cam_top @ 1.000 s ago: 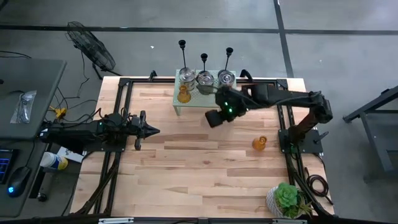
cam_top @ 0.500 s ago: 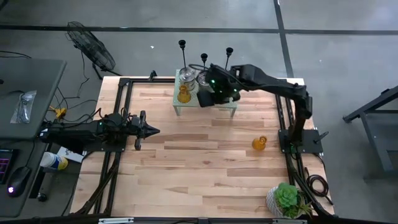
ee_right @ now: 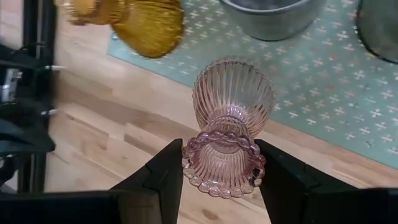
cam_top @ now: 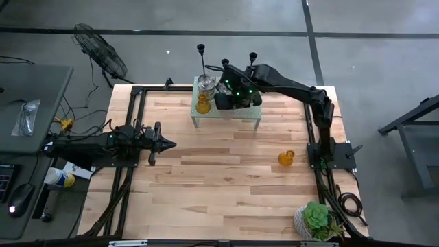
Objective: Pick & Place candle stick holders
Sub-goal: Put the purple glass candle holder on the shelf
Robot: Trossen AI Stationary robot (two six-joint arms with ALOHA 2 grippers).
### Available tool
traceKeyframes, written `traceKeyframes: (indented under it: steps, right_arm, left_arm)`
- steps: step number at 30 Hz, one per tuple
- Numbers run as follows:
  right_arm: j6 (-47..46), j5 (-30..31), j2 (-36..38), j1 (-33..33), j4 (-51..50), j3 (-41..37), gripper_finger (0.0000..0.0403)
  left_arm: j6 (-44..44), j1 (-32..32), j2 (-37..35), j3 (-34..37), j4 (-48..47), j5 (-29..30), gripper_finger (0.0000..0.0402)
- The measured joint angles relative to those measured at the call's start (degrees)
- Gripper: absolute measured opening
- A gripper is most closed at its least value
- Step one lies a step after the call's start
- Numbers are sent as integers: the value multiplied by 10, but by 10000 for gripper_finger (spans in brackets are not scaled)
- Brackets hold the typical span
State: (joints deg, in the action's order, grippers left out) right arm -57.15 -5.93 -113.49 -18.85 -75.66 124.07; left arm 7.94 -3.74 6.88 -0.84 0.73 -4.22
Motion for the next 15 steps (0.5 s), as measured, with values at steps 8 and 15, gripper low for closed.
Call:
traceKeyframes:
  steps: [8, 15]
  right_arm:
    - [-6, 27, -2, -11, -40, 0, 159]
    - [-11, 38, -2, -20, -53, 0, 163]
  left_arm:
    - [0, 0, 0, 0, 0, 0, 0]
    - [0, 0, 0, 0, 0, 0, 0]
